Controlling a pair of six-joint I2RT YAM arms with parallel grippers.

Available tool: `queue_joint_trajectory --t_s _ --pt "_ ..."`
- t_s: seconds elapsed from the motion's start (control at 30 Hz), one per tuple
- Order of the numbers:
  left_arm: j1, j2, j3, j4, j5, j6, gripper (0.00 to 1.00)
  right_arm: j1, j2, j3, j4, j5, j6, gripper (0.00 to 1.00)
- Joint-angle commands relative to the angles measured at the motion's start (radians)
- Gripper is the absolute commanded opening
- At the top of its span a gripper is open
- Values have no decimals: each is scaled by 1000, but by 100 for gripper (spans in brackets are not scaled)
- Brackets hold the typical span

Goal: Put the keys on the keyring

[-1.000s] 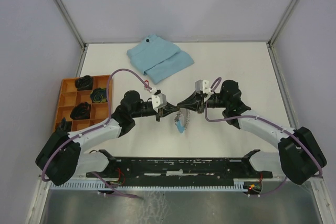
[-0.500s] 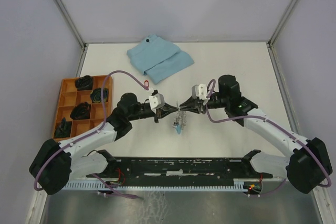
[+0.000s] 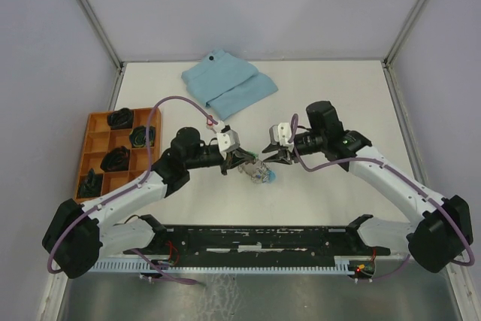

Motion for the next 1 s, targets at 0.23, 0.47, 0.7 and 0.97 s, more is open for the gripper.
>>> queue_joint_trajectory --t_s 0.23,0.47,0.7,0.97 --pt "-4 -3 57 30 69 36 3 2 139 181 -215 -19 -336 44" --pt "-6 -4 55 27 74 39 3 3 247 287 -430 -115 -522 44" --pt "-7 0 55 25 73 39 3 2 273 294 -480 -162 -558 35" --pt "-10 1 55 23 79 38 3 3 286 287 -440 -193 -548 34"
